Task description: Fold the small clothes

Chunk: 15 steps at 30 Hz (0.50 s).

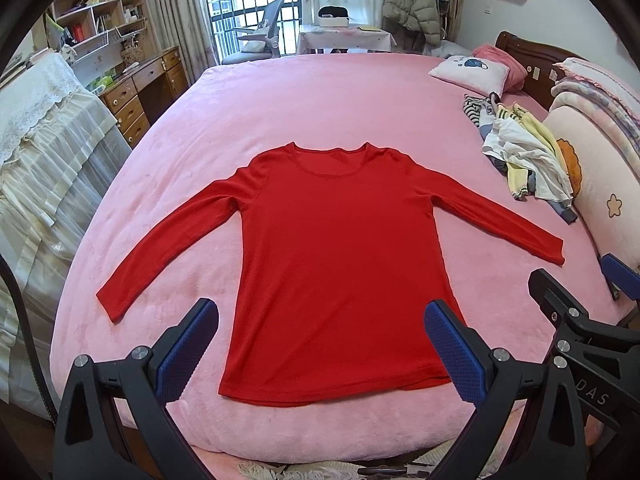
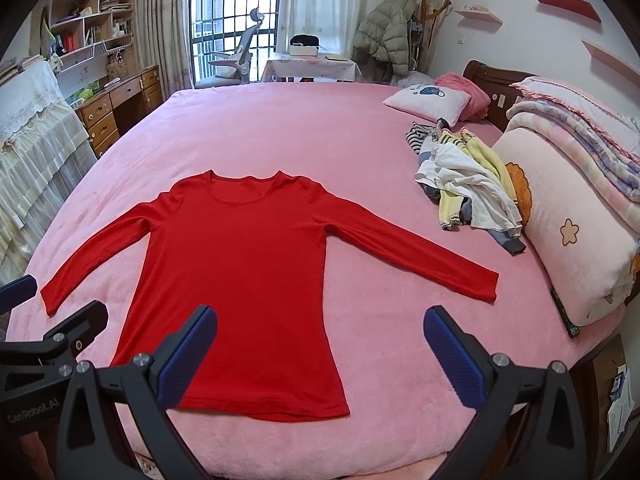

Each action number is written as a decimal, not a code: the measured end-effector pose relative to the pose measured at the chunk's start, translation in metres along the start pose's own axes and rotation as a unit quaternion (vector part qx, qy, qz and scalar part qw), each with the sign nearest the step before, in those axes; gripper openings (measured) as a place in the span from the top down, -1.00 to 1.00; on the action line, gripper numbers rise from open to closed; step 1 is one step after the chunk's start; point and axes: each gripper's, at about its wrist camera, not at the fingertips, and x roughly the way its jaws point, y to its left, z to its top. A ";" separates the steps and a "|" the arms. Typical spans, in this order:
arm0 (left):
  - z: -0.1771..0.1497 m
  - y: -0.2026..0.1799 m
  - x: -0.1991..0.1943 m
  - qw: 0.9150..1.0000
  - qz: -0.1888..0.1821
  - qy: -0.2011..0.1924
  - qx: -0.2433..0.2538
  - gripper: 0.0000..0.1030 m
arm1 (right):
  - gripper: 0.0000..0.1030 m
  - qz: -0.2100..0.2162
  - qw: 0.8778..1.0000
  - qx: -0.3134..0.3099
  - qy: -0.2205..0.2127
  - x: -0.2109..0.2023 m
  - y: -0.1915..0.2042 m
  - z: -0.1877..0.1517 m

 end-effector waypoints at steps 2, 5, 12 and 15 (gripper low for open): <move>0.000 0.001 -0.001 1.000 0.001 -0.003 -0.004 -0.98 | -1.00 0.001 1.000 0.000 -0.001 -0.001 0.000 0.001; 0.001 0.001 -0.001 1.000 0.011 -0.004 -0.006 -0.98 | -1.00 -0.001 1.000 -0.001 -0.004 0.000 -0.002 -0.001; 0.002 0.002 0.002 1.000 0.005 -0.002 -0.003 -0.98 | -1.00 -0.004 1.000 0.009 -0.001 0.004 -0.007 -0.001; 0.003 0.004 0.003 1.000 0.005 -0.002 -0.007 -0.98 | -1.00 -0.003 1.000 0.010 0.000 0.004 -0.006 -0.003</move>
